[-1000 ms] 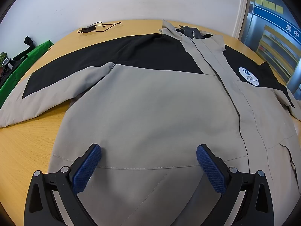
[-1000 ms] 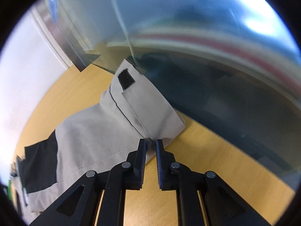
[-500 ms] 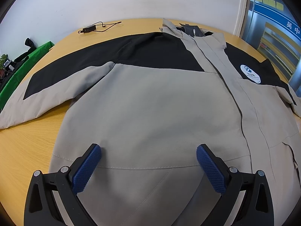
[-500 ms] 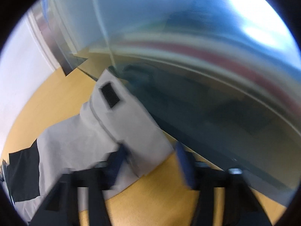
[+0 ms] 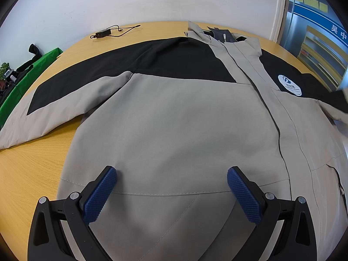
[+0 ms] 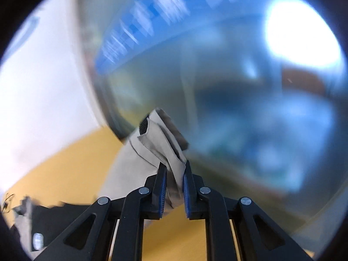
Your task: Fold clothes
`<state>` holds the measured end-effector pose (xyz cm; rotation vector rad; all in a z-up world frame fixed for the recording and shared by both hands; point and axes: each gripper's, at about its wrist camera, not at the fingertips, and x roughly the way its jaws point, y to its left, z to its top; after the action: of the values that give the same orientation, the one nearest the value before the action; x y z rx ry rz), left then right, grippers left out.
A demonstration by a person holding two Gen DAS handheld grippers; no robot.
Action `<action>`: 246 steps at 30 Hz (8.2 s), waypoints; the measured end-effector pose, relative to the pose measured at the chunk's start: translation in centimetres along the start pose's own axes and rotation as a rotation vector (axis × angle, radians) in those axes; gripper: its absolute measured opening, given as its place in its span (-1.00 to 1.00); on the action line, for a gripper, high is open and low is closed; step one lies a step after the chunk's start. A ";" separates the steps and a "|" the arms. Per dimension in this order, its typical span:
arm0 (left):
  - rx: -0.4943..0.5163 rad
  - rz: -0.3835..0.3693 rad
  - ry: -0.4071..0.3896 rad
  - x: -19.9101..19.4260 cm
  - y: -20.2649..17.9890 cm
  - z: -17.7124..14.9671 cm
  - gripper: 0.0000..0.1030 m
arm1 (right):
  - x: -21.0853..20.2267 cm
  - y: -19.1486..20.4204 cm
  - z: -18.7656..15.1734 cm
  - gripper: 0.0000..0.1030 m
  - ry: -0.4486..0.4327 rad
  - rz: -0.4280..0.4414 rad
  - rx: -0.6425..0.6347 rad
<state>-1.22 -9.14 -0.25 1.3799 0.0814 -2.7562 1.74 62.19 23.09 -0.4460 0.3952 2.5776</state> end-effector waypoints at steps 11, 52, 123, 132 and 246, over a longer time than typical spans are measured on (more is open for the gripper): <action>-0.055 -0.051 -0.024 -0.5 1.2 -0.1 0.99 | -14.7 35.6 -1.6 -0.76 -0.055 0.552 -0.364; -0.293 0.144 -0.232 -8.5 17.0 0.3 0.99 | -11.9 61.5 -40.9 -0.20 0.557 1.163 -0.849; -0.563 0.191 -0.558 -10.4 28.5 11.5 -0.99 | -11.9 38.6 -34.3 0.38 0.737 1.366 -0.278; -0.008 -0.290 -0.434 -8.7 -5.0 12.7 -0.95 | -11.5 31.0 -30.1 0.38 0.563 1.302 -0.098; -0.050 -0.242 -0.006 -12.5 13.3 -19.1 0.97 | -19.7 3.2 -30.9 0.33 0.704 0.750 -0.500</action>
<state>22.55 -20.67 -1.92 1.4368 0.3368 -2.9261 23.75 40.40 3.19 -1.6807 0.1394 3.1533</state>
